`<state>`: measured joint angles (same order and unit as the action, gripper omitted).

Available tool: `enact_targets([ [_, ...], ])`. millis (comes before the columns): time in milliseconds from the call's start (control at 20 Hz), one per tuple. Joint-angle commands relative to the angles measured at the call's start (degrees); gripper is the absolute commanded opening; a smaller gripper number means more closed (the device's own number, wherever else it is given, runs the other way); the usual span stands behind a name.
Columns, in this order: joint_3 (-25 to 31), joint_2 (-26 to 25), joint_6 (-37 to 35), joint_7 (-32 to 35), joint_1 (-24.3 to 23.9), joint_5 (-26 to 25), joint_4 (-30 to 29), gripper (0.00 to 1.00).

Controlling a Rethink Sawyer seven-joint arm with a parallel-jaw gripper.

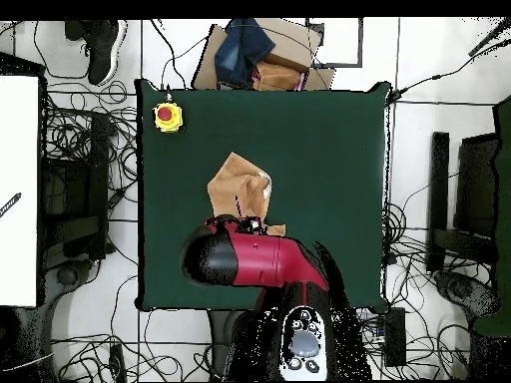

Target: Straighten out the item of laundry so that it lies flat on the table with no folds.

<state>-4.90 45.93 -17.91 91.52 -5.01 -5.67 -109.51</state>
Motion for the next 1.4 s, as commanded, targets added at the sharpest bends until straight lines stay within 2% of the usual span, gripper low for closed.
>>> enact_targets([
  [50,-0.11,-0.52,-0.26,11.03,-0.24,0.97,-4.09,1.00],
  [300,0.52,-2.17,2.39,11.24,-0.95,0.73,-4.04,1.00],
  [500,-0.11,-7.35,11.07,12.85,-0.78,-0.58,-2.71,1.00],
  [700,1.35,-9.16,15.44,9.03,-2.18,-3.43,-0.29,1.00],
  [850,0.75,-13.04,15.90,6.92,-2.77,-3.75,2.98,1.00],
  [1000,1.02,-15.60,18.17,7.02,-3.61,-3.60,3.61,1.00],
  [1400,1.09,-16.69,18.37,6.16,-3.74,-3.50,4.69,1.00],
])
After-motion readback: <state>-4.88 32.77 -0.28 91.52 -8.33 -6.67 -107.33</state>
